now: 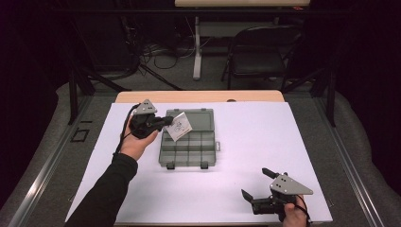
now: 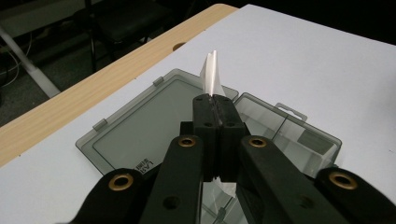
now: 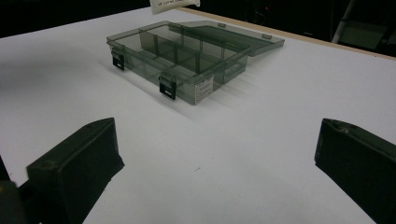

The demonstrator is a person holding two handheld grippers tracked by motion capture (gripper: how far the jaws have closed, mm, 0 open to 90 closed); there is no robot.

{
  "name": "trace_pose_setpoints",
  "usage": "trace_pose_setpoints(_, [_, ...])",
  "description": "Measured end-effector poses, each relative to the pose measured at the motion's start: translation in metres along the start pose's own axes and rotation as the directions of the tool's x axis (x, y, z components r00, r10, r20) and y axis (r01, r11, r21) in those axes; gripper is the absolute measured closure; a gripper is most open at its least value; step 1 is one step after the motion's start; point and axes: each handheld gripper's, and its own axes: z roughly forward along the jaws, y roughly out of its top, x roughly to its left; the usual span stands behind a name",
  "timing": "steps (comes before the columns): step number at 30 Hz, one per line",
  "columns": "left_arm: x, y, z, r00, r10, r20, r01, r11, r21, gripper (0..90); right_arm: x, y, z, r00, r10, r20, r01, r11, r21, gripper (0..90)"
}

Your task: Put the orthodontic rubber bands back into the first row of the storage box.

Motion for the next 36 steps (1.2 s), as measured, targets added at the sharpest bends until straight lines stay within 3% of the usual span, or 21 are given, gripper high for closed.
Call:
trace_pose_setpoints(21, [-0.001, -0.007, 0.031, 1.0000, -0.007, 0.006, 0.007, 0.9985, 0.054, 89.7, 0.000, 0.000, 0.000, 1.0000, -0.004, -0.003, 0.004, 1.000, -0.001, 0.0])
trace_pose_setpoints(36, [-0.001, -0.014, 0.045, 0.9999, -0.006, 0.015, 0.004, 0.9951, 0.098, 89.7, 0.000, 0.000, 0.000, 1.0000, -0.003, -0.003, 0.003, 1.000, -0.001, 0.0])
